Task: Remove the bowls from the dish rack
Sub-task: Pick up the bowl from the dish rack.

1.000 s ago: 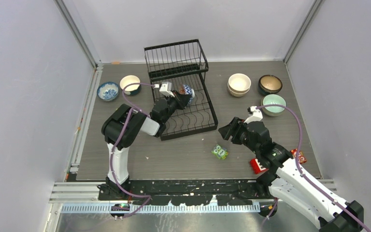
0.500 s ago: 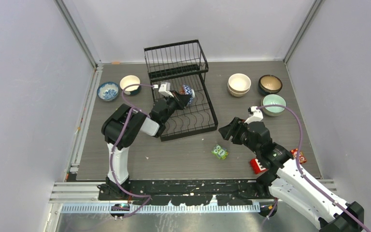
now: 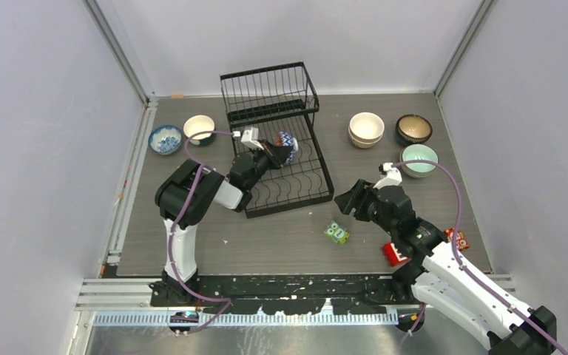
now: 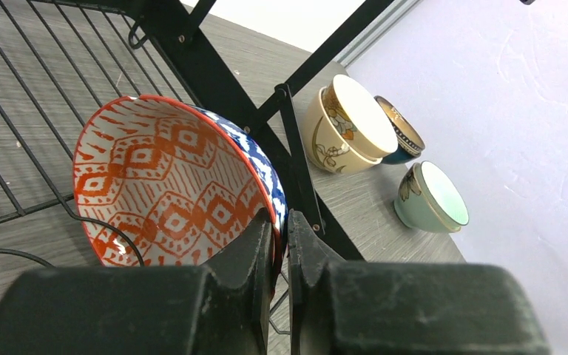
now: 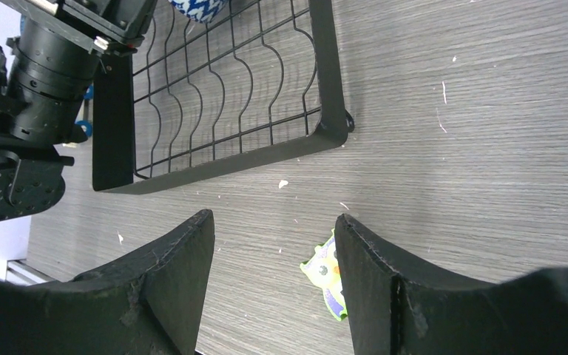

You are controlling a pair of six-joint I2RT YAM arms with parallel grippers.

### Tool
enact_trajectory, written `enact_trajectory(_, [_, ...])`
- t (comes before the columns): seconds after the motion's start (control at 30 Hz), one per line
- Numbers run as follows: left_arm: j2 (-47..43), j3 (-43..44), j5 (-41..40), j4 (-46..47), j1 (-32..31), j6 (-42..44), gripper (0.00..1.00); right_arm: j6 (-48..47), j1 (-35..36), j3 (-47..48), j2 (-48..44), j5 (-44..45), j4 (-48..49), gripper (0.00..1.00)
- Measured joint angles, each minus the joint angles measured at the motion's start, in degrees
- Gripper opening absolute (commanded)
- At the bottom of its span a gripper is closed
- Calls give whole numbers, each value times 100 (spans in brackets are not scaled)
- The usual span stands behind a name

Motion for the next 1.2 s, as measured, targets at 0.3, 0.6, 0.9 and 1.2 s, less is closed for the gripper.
enact_trajectory(0.3, [-11, -22, 210, 39, 63, -262, 0, 24, 0, -55, 37, 0, 15, 65])
enact_trajectory(0.6, [-201, -140, 490, 37, 103, -498, 0, 52, 0, -111, 85, -9, 179, 65])
enact_trajectory(0.9, [-389, -247, 649, 55, 127, -629, 0, 52, 0, -120, 87, -11, 181, 65])
enact_trajectory(1.2, [-688, -348, 896, 50, 131, -800, 0, 46, 0, -94, -35, -2, 107, 66])
